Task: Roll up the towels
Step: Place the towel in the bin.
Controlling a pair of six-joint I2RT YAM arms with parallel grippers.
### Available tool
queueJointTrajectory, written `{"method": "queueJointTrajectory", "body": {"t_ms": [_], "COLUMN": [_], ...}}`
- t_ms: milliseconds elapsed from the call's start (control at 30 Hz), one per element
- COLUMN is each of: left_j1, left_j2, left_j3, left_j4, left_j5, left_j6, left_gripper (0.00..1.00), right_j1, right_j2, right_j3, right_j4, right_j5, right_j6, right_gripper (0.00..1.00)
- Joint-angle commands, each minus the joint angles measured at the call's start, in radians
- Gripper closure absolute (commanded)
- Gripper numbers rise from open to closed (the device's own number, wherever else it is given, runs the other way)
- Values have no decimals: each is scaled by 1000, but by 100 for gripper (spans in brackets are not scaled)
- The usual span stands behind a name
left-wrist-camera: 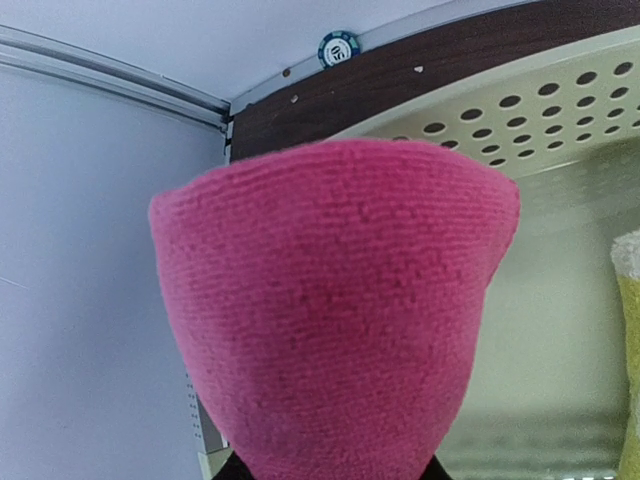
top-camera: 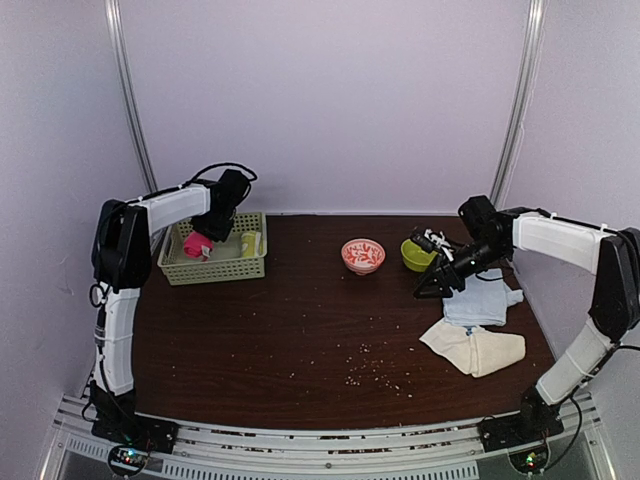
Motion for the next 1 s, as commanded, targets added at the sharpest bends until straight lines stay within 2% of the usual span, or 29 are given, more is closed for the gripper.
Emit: {"method": "queueJointTrajectory", "body": {"t_ms": [0, 133, 333, 967], "left_j1": [17, 17, 18, 30], "left_j2": [48, 91, 136, 194], "left_j3": [71, 123, 153, 147], "left_j4": [53, 44, 20, 111], "left_j5": [49, 125, 141, 406], "left_j6": [8, -17, -86, -204], "left_gripper": [100, 100, 100, 100], "right_j1": [0, 0, 1, 1], "right_j2": [21, 35, 54, 77], "right_j3": [-6, -4, 16, 21], "right_j4": [-22, -32, -75, -89], "right_j5": [-22, -24, -63, -50], "right_j6": [-17, -21, -48, -60], "right_gripper": [45, 45, 46, 46]}}
